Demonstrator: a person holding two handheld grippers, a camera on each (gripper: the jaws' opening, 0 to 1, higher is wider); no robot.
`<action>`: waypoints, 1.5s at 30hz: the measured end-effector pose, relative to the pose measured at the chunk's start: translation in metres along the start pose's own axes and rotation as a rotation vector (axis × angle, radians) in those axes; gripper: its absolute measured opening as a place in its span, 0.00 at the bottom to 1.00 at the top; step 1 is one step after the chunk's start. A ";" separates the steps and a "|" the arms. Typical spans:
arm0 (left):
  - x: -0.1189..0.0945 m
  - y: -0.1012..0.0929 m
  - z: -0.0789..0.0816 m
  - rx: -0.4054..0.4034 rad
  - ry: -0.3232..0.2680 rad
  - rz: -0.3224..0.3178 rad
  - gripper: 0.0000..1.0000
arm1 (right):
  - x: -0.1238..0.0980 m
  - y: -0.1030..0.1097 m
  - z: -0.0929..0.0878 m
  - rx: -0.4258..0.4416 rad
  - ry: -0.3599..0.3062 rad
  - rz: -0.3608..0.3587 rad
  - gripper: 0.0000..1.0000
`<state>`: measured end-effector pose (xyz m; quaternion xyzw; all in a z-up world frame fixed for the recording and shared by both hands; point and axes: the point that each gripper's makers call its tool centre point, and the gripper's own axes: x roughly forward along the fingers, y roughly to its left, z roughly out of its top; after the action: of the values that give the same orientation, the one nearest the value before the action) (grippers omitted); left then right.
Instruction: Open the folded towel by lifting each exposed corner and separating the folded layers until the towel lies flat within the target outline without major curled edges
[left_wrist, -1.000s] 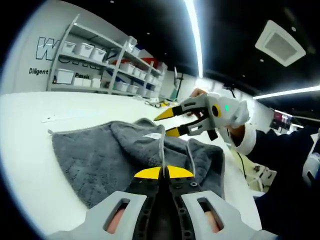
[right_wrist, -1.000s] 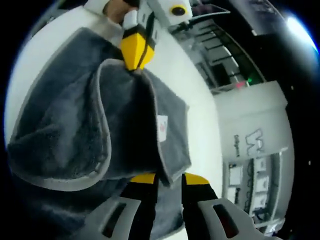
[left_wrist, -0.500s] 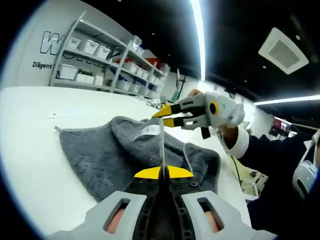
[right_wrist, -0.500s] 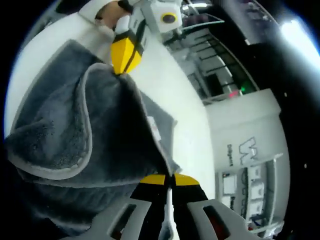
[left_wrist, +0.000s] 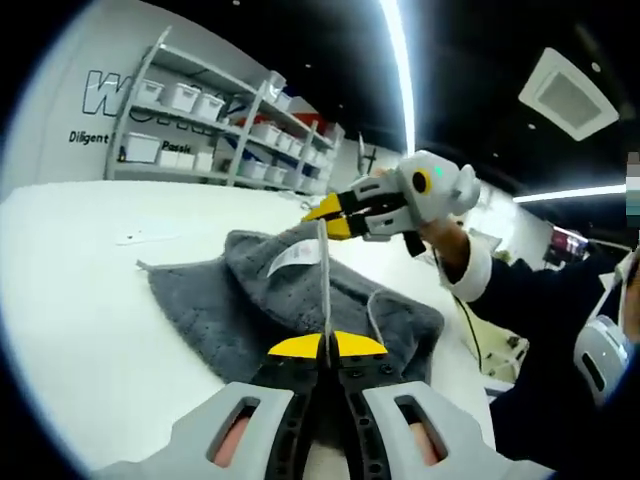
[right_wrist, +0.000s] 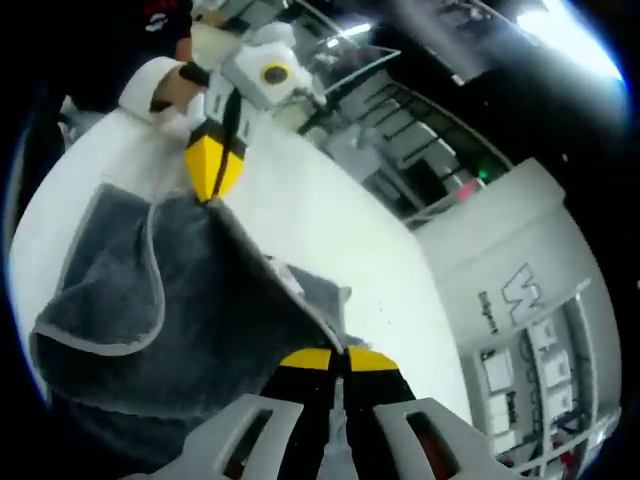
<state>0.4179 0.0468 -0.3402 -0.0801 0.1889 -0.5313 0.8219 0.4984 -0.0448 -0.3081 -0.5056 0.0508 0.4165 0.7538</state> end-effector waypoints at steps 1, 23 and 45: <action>-0.001 0.001 0.001 -0.004 0.001 -0.001 0.02 | 0.002 -0.002 0.003 0.008 -0.002 0.003 0.00; -0.051 0.028 0.020 -0.070 0.008 0.110 0.02 | 0.053 -0.016 0.054 0.144 0.011 0.109 0.00; -0.119 0.089 -0.011 -0.067 0.127 0.358 0.02 | 0.146 0.019 0.105 0.014 0.031 0.326 0.00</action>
<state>0.4452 0.1924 -0.3526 -0.0388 0.2691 -0.3741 0.8866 0.5443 0.1261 -0.3435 -0.4919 0.1468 0.5253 0.6787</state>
